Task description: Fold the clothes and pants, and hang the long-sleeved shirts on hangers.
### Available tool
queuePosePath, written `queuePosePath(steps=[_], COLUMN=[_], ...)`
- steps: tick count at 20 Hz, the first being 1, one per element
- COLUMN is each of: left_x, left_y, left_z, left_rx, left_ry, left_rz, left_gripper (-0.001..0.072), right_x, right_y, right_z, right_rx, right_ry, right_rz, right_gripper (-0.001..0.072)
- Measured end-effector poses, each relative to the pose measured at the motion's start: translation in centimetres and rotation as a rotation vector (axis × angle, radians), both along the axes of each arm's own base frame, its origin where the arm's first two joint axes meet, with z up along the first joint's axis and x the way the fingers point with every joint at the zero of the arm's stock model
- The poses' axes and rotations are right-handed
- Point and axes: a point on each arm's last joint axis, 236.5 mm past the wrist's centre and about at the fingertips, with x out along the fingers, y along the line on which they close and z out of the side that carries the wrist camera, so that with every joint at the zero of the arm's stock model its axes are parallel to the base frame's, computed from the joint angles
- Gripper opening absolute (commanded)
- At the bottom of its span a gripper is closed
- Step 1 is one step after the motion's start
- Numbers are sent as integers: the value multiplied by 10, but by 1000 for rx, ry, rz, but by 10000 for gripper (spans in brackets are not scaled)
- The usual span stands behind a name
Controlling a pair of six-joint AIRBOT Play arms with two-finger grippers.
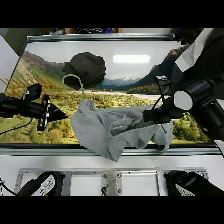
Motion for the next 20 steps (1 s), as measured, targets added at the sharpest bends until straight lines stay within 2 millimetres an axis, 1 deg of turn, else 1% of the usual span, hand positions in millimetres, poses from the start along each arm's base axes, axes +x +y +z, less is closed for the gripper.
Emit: queuePosePath(steps=[5,10,14,17,20], left_x=[-12,-23,-23,-17,-10], left_y=[-5,-23,-35,-44,-54], left_z=[2,-4,-18,-31,-42], left_rx=[-13,-19,-30,-25,-20], left_ry=[14,58,146,188,204], left_rz=[-62,-149,-181,-177,-169], left_gripper=[13,13,12,12,12], right_x=[-3,-4,-3,0,-2], right_y=[-14,-16,-16,-15,-15], right_z=[4,7,14,21,25], right_rx=[-13,-7,0,9,8], right_ry=[32,41,29,12,14], right_rz=[-35,-46,-47,-47,-47], right_gripper=[25,25,25,25,25])
